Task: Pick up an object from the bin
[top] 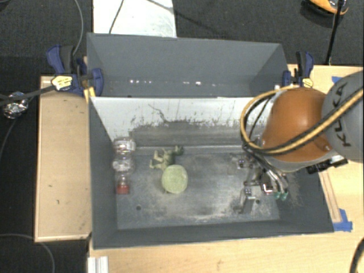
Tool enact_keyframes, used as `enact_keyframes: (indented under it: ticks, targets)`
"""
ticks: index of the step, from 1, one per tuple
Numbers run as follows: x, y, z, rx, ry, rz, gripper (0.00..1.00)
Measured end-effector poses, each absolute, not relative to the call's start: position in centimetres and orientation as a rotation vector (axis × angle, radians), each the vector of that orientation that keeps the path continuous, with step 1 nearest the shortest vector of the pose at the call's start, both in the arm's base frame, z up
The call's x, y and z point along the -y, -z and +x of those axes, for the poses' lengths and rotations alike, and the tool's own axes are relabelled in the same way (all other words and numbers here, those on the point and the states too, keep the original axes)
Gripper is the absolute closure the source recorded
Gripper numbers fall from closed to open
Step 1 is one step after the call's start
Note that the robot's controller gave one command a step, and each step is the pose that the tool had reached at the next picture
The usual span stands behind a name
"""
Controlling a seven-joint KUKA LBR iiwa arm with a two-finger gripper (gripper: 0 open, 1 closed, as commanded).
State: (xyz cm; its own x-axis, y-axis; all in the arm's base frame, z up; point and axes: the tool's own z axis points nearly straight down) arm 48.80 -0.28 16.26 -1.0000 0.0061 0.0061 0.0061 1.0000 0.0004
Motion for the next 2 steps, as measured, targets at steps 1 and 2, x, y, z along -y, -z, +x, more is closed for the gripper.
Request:
enact_keyframes:
  ticks: [1,2]
  targets:
    - [0.3,-16.7,49.0,3.144,0.001,-0.01,0.0]
    - [-5.8,-13.6,49.7,3.141,0.0,0.093,0.0]
